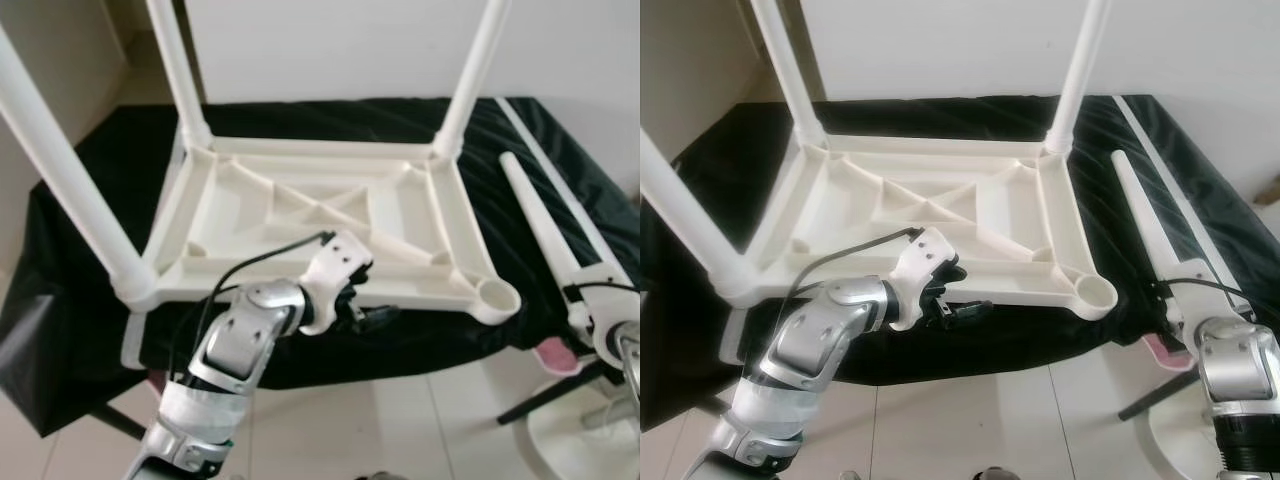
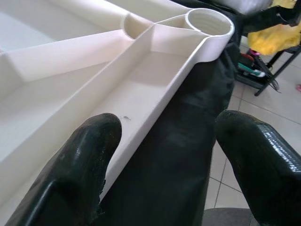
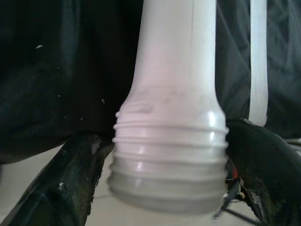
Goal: Building children table
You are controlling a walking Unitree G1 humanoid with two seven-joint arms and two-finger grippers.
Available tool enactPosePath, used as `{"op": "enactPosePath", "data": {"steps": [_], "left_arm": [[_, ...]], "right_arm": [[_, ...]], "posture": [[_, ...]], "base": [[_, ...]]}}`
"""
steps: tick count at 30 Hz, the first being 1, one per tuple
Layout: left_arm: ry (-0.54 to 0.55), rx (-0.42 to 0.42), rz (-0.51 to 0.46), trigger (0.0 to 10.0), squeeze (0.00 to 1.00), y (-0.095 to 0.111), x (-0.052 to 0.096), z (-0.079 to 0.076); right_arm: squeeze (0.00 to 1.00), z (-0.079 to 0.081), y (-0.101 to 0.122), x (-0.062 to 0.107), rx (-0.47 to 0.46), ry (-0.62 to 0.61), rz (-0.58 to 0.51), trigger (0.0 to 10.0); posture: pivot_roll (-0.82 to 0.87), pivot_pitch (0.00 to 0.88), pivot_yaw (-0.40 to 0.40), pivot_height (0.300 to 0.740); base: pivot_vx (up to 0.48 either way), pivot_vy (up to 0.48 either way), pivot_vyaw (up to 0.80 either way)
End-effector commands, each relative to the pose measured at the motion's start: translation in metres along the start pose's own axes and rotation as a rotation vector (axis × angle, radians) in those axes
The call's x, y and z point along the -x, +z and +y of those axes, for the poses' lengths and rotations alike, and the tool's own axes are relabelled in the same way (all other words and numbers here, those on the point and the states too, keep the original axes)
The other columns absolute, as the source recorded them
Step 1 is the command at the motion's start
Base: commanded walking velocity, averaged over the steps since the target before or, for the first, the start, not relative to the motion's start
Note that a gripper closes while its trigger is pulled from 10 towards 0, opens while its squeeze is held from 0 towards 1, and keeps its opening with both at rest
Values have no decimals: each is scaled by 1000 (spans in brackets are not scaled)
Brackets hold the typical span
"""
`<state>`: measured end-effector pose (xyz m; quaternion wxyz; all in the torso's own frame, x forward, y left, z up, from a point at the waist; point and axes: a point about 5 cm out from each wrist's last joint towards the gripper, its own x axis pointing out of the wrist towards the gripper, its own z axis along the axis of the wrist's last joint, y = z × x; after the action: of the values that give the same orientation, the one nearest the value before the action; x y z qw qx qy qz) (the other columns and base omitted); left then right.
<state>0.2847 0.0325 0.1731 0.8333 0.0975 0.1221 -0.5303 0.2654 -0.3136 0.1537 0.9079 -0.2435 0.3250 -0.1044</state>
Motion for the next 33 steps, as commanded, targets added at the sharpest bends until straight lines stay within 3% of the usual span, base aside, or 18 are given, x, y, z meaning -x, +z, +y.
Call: {"op": "enactPosePath", "data": {"steps": [1, 8, 13, 18, 22, 23, 25, 28, 33], "left_arm": [[89, -4, -10, 10000, 0, 5, 1, 4], [92, -4, -11, 10000, 0, 6, 2, 5], [92, -7, -15, 10000, 0, 6, 1, 5], [92, -8, -17, 10000, 0, 7, 1, 6], [107, -22, -36, 10000, 0, 10, 0, 7], [107, -22, -36, 10000, 0, 10, 0, 7], [132, -33, -55, 10000, 0, 12, 0, 9], [152, -41, -69, 10000, 0, 13, 0, 10], [172, -50, -82, 10000, 0, 15, -1, 10]], "right_arm": [[0, -10, 58, 21, -31, -24, -318, 10000], [0, -6, 65, 25, -80, 16, -346, 10000], [0, 10, 54, 24, -16, 124, -302, 10000], [0, 10, 54, 23, -16, 119, -310, 10000], [0, -5, 60, 22, -111, -37, -408, 10000], [0, -5, 60, 22, -111, -37, -408, 10000], [0, -5, 59, 21, -220, -73, -449, 10000], [0, -3, 55, 20, -301, -103, -465, 10000], [0, 1, 46, 16, -382, -128, -481, 10000]], "posture": [[-81, 77, -30, 740], [-76, 77, -32, 740], [-78, 76, -33, 740], [-79, 75, -31, 740], [-80, 74, -29, 740], [-80, 74, -29, 740], [-79, 72, -28, 740], [-79, 71, -26, 740], [-77, 67, -22, 740]], "base": [[0, 0, 0], [0, 0, 0], [0, 0, 0], [0, 0, 0], [0, 0, 0], [0, 0, 0], [0, 0, 0], [0, 0, 0], [0, 0, 0]]}}
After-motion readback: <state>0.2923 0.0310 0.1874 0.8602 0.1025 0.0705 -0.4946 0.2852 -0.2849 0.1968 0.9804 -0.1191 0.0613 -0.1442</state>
